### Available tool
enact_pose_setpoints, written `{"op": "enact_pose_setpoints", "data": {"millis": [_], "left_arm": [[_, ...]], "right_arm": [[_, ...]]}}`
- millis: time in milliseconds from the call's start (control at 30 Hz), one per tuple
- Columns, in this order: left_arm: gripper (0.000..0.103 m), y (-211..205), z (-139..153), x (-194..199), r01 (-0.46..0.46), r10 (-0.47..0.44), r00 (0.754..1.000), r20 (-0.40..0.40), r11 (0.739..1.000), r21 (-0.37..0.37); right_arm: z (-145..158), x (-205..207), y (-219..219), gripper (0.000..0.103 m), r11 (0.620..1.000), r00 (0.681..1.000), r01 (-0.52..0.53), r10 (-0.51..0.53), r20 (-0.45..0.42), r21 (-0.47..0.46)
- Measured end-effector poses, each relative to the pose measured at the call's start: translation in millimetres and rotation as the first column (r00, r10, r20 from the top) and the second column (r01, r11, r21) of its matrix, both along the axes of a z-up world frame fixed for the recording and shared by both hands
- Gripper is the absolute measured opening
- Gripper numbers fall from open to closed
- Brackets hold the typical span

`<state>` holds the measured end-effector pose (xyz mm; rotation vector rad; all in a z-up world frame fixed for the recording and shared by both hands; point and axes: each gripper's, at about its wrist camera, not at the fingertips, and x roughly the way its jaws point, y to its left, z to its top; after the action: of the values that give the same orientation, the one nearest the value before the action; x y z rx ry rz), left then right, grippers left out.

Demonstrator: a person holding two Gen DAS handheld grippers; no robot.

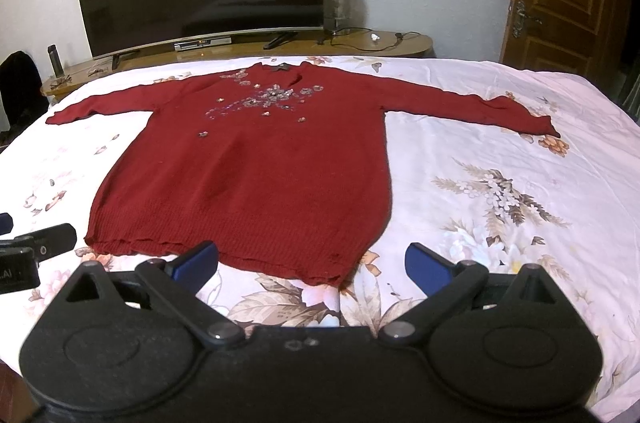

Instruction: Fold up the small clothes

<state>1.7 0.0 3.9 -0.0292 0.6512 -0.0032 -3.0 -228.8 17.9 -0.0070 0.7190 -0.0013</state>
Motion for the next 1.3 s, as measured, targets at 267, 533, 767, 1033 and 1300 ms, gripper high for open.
{"op": "enact_pose_setpoints", "data": {"millis": [267,533,767,1033,1300], "left_arm": [[0.103,0.8,1.4,-0.4,0.002,-0.002,1.0,0.004,1.0,0.0],[0.103,1.2,2.7,0.6,0.001,-0.001,1.0,0.004,1.0,0.001],[0.103,2.3,2.4,1.0,-0.004,0.004,1.0,0.002,1.0,0.002],[0.103,3.1,1.1,0.9,-0.008,0.008,1.0,0.003,1.0,-0.001],[0.103,3.9,0.5,0.9,-0.009,0.009,1.0,0.002,1.0,-0.004]], "right_arm": [[0.0,0.9,2.3,0.1,1.0,1.0,0.0,0.0,0.0,-0.002],[0.0,1.7,3.7,0.1,1.0,1.0,0.002,-0.002,-0.002,-0.004],[-0.9,2.4,4.9,0.1,1.0,1.0,-0.004,0.004,-0.003,-0.007],[-2.0,3.7,7.0,0.1,1.0,1.0,-0.009,0.009,-0.005,-0.007],[-2.2,4.4,7.6,0.1,1.0,1.0,-0.01,0.01,-0.008,-0.012]]}}
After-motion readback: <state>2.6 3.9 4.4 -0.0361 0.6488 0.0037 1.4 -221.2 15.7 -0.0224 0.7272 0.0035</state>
